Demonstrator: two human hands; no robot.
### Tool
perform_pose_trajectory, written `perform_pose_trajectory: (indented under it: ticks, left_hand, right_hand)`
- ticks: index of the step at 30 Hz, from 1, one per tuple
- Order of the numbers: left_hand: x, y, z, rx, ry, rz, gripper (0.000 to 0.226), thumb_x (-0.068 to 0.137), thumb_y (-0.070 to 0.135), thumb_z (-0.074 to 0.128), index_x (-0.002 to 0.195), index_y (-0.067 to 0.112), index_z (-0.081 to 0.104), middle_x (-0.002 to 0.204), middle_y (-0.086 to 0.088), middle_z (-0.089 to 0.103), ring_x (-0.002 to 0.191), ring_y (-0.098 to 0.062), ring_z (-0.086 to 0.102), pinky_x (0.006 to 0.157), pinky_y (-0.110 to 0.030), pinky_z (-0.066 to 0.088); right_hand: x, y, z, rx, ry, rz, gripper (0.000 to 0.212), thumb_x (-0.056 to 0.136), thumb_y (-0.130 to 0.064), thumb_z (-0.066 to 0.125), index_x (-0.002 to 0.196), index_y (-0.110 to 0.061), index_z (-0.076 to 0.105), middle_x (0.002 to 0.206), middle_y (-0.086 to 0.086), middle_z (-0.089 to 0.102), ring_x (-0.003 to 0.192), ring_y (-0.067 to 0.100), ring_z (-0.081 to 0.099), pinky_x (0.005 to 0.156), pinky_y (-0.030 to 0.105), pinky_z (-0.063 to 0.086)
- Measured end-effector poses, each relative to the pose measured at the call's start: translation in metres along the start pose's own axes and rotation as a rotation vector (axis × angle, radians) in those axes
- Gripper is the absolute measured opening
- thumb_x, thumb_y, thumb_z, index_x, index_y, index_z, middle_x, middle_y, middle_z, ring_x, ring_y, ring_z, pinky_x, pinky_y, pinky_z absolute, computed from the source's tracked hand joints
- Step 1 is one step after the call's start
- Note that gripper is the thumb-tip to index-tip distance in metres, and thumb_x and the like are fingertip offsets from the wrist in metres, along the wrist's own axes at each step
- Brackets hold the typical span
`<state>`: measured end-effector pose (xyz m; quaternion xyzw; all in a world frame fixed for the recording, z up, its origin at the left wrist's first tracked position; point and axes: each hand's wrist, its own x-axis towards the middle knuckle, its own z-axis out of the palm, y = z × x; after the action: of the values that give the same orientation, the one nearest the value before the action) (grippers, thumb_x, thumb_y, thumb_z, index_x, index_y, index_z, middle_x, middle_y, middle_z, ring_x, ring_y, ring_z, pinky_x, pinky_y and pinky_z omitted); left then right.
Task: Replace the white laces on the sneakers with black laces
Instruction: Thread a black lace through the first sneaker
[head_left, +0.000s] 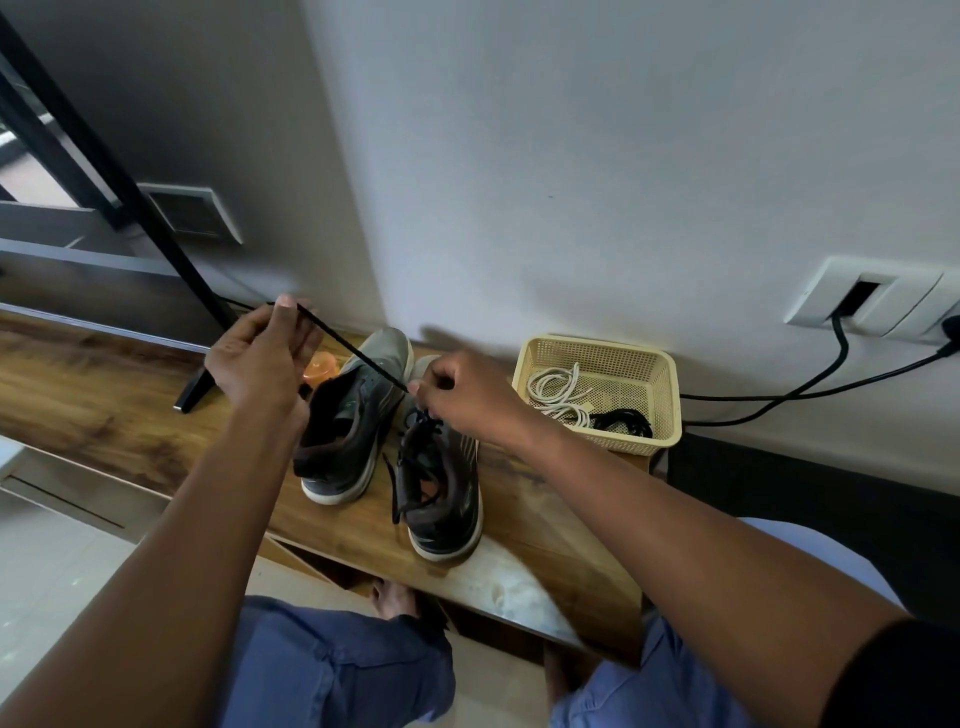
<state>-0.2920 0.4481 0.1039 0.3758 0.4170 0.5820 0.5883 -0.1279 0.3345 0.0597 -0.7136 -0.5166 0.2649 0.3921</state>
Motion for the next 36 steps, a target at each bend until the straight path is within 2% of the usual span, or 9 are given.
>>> perform_pose_trajectory:
  ticks: [4,7,11,15,18,23,31,34,36]
  left_hand:
    - [-0.003,0.003,0.007,-0.222,-0.248,-0.162,0.014,0.106,0.015,0.059,0.096,0.009,0.069,0.087,-0.004,0.072,0.083,-0.014,0.073,0.089,-0.029,0.061]
    - [-0.005,0.005,0.009,-0.248,-0.394,-0.298,0.015,0.105,0.013,0.054,0.098,0.011,0.068,0.074,0.003,0.059,0.061,-0.003,0.054,0.061,-0.014,0.049]
    - [-0.004,-0.004,0.007,0.199,-0.614,-0.216,0.017,0.101,0.007,0.057,0.094,0.004,0.073,0.066,0.000,0.051,0.050,-0.003,0.035,0.047,-0.016,0.026]
    - [-0.009,-0.016,0.001,0.709,-0.832,-0.102,0.013,0.095,0.002,0.071,0.089,0.011,0.080,0.079,-0.006,0.076,0.058,-0.010,0.053,0.053,-0.018,0.040]
    - [-0.009,-0.025,-0.001,1.025,-0.962,0.021,0.013,0.090,0.006,0.080,0.084,0.018,0.083,0.077,-0.002,0.079,0.064,-0.006,0.068,0.060,-0.016,0.052]
    - [-0.007,-0.033,-0.001,1.224,-0.967,-0.027,0.010,0.092,0.014,0.079,0.084,0.019,0.082,0.071,-0.005,0.077,0.059,-0.012,0.072,0.056,-0.018,0.054]
    - [-0.029,-0.031,0.015,1.260,-1.124,0.112,0.014,0.087,0.017,0.079,0.077,0.027,0.078,0.072,0.013,0.072,0.067,0.003,0.063,0.068,-0.022,0.049]
    - [-0.030,-0.025,0.018,1.480,-0.955,0.239,0.010,0.085,0.024,0.072,0.077,0.030,0.074,0.074,0.010,0.071,0.075,-0.011,0.067,0.070,-0.036,0.057]
    - [-0.025,-0.015,0.016,1.666,-0.666,0.356,0.005,0.081,0.032,0.069,0.080,0.030,0.073,0.079,0.007,0.067,0.080,-0.021,0.066,0.063,-0.032,0.049]
  right_hand:
    - [-0.002,0.001,0.003,0.012,-0.056,-0.013,0.029,0.094,-0.031,0.073,0.070,-0.014,0.075,0.071,0.001,0.074,0.062,0.017,0.068,0.071,0.043,0.059]
    - [-0.003,0.002,0.001,0.018,-0.067,0.007,0.027,0.093,-0.027,0.076,0.068,-0.016,0.075,0.065,-0.004,0.072,0.056,0.007,0.061,0.068,0.036,0.055]
    - [-0.002,0.003,0.000,-0.059,-0.042,0.006,0.010,0.088,-0.019,0.077,0.078,-0.016,0.079,0.077,-0.006,0.075,0.075,0.010,0.068,0.074,0.031,0.054]
    - [-0.006,0.004,-0.003,-0.203,0.020,0.005,0.014,0.082,-0.022,0.078,0.095,-0.021,0.075,0.103,-0.003,0.067,0.100,0.017,0.063,0.078,0.029,0.044]
    - [-0.008,0.001,-0.007,-0.452,-0.002,0.004,0.030,0.079,-0.034,0.078,0.100,-0.017,0.064,0.106,0.006,0.066,0.098,0.025,0.063,0.071,0.030,0.039]
    - [-0.018,-0.004,-0.009,-0.425,-0.261,0.179,0.032,0.082,-0.038,0.080,0.081,-0.010,0.067,0.063,0.007,0.072,0.051,0.021,0.072,0.049,0.034,0.062]
    - [-0.015,0.001,0.000,-0.470,-0.246,0.174,0.031,0.073,-0.023,0.085,0.061,-0.022,0.057,0.060,-0.003,0.065,0.043,0.015,0.067,0.037,0.022,0.049]
    - [-0.012,0.002,0.002,-0.475,-0.233,0.205,0.017,0.073,-0.018,0.078,0.063,-0.015,0.065,0.055,0.002,0.067,0.041,0.016,0.067,0.041,0.027,0.056]
    - [-0.011,0.003,0.002,-0.461,-0.226,0.205,0.008,0.074,-0.015,0.075,0.071,-0.010,0.070,0.063,0.007,0.071,0.043,0.019,0.069,0.047,0.035,0.061]
